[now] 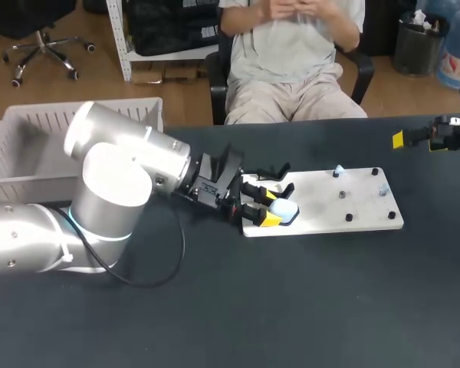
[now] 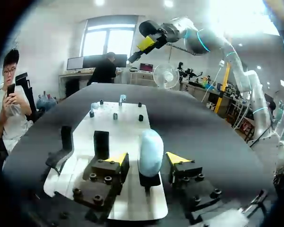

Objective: Pick up each earbud case from the left stands, insert the matching earbuds, close the lid, and place the case in the box.

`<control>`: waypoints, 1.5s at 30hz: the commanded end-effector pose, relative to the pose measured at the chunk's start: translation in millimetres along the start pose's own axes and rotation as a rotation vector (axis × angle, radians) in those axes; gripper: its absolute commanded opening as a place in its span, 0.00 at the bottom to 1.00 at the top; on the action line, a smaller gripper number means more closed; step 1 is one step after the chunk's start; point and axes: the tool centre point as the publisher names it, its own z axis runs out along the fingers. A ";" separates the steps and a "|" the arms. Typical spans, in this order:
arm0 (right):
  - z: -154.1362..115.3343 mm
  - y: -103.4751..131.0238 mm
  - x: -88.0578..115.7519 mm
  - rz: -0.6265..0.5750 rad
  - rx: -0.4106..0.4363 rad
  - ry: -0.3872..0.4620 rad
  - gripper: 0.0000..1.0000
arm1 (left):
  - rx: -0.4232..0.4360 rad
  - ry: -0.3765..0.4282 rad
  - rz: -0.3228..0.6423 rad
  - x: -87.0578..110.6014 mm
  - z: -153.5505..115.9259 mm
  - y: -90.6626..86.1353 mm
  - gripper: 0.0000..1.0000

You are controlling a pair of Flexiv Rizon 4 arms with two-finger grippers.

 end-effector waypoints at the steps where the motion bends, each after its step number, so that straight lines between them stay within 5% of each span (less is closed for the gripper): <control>1: 0.3 -0.6 -0.2 -0.001 -0.001 0.001 1.00 | -0.021 -0.015 0.024 1.5 4.0 -1.6 0.46; 20: 0.3 -0.6 -0.2 -0.001 -0.001 0.001 1.00 | -0.032 -0.030 0.025 0.9 8.8 -1.6 0.33; 22: 0.3 -0.6 -0.2 -0.001 -0.001 0.001 1.00 | -0.032 -0.031 0.024 1.0 8.8 -1.5 0.20; 23: 0.3 -0.6 -0.2 -0.001 -0.001 0.001 1.00 | -0.032 -0.034 0.027 1.0 8.5 -1.6 0.00; 31: 0.3 -0.6 -0.2 -0.001 -0.001 0.001 1.00 | -0.039 -0.066 0.048 -6.6 -6.1 -2.7 0.00; 45: 0.3 -0.6 -0.2 -0.001 -0.001 0.001 1.00 | -0.103 -0.295 0.123 -91.4 -47.6 -20.4 0.00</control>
